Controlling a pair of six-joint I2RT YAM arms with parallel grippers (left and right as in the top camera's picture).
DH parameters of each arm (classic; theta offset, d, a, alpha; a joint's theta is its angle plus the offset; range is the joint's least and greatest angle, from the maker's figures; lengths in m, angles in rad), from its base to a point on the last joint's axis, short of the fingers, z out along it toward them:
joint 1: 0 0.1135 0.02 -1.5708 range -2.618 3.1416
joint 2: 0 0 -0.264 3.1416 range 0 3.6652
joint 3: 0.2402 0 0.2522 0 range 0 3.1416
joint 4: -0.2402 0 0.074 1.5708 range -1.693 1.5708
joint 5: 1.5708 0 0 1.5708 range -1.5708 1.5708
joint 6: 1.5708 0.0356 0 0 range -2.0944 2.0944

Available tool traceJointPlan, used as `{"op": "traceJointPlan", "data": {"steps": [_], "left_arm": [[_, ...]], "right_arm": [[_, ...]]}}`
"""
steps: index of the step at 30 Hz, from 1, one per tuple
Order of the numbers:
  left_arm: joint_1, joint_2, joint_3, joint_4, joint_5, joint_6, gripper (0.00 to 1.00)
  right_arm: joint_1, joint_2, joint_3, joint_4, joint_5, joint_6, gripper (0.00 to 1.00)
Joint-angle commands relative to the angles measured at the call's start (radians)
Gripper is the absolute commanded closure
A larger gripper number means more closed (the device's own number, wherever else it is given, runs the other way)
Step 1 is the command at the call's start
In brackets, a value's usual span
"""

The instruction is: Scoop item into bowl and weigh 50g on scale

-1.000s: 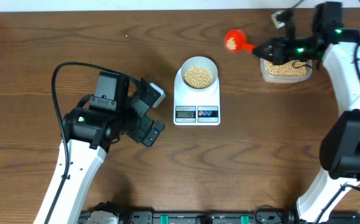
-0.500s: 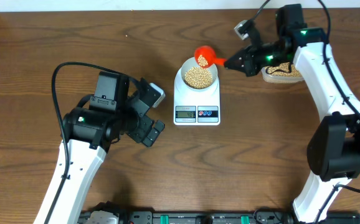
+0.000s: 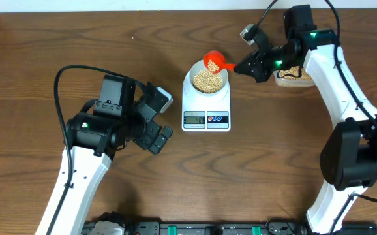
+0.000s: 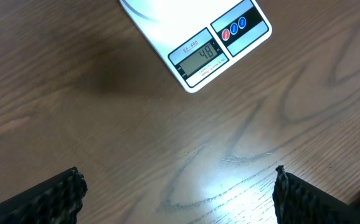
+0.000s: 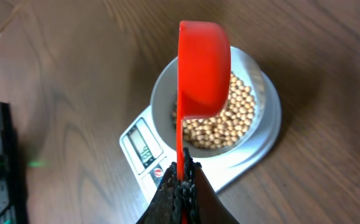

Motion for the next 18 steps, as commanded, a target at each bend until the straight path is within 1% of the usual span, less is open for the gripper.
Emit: {"op": "traceJointPlan", "data": {"steps": [1,4,6,7,10,18], "left_arm": [[0.000,0.005,0.002,-0.003,-0.004,0.017,0.02],[0.000,0.005,0.002,-0.002,-0.004,0.017,0.02],[0.000,0.005,0.002,-0.002,-0.004,0.017,0.02],[0.000,0.005,0.002,-0.002,-0.004,0.017,0.02],[0.000,0.005,0.002,-0.002,-0.004,0.017,0.02],[0.000,0.005,0.002,-0.002,-0.004,0.017,0.02]], "right_arm": [[0.008,-0.032,0.021,0.003,0.008,-0.006,0.99],[0.009,-0.033,0.021,0.008,-0.001,-0.008,0.99],[0.013,-0.037,0.021,-0.023,-0.075,-0.121,0.99],[0.016,-0.037,0.021,-0.027,-0.078,-0.149,0.99],[0.022,-0.036,0.021,-0.003,-0.007,-0.087,0.99],[0.022,-0.037,0.021,0.010,-0.006,-0.077,0.99]]}}
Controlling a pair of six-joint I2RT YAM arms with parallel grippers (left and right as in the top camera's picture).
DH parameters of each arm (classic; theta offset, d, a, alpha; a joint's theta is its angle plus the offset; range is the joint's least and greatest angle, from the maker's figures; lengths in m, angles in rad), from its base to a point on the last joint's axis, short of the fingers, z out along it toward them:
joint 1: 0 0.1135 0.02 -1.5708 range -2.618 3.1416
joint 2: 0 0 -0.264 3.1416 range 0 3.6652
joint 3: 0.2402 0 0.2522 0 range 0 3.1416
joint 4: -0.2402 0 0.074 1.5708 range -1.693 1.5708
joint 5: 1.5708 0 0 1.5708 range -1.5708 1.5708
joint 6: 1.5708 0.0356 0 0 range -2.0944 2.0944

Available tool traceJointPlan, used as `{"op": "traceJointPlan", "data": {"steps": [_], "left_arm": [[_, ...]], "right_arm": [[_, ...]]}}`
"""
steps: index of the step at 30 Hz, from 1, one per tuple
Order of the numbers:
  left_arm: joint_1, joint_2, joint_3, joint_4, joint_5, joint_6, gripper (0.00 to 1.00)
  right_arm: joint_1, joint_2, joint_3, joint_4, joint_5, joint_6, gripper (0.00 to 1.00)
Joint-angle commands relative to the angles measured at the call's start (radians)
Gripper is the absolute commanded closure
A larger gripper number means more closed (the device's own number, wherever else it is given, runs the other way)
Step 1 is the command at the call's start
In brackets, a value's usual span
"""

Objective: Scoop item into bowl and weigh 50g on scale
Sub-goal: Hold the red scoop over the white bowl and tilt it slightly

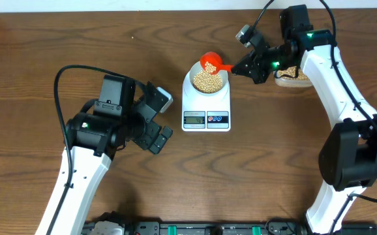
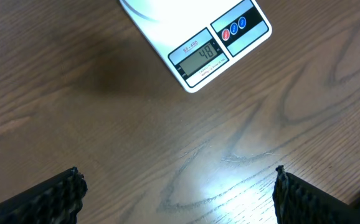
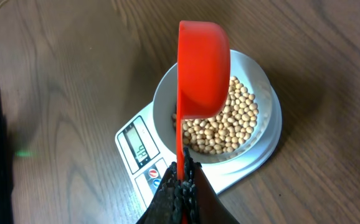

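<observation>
A white scale [image 1: 205, 101] carries a white bowl [image 1: 205, 79] of tan beans [image 3: 225, 121]. Its display [image 2: 202, 55] reads 48 in the left wrist view. My right gripper [image 3: 181, 177] is shut on the handle of an orange scoop [image 3: 202, 68], which is tipped on its side over the bowl's far rim; overhead the scoop [image 1: 209, 62] sits at the bowl's upper edge. My left gripper [image 2: 177, 186] hangs open over bare wood, below and left of the scale, holding nothing.
A container of beans [image 1: 291, 74] stands right of the scale, partly hidden behind the right arm. The left arm's body [image 1: 120, 121] lies left of the scale. Dark equipment runs along the table's front edge [image 1: 195, 228].
The right gripper with the scoop has shifted slightly up and away over the bowl. The left arm and the 48 reading are unchanged.
</observation>
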Motion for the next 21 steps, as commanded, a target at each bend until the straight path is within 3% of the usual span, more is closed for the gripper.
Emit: {"op": "traceJointPlan", "data": {"steps": [1,4,21], "left_arm": [[0.000,0.005,0.002,-0.002,-0.004,0.017,0.02],[0.000,0.005,0.002,-0.002,-0.004,0.017,0.02],[0.000,0.005,0.002,-0.002,-0.004,0.017,0.02]], "right_arm": [[0.005,-0.037,0.021,0.000,-0.028,-0.011,0.99],[0.013,-0.039,0.021,-0.030,-0.078,-0.113,0.99],[0.017,-0.039,0.021,-0.009,-0.013,-0.063,0.99]]}}
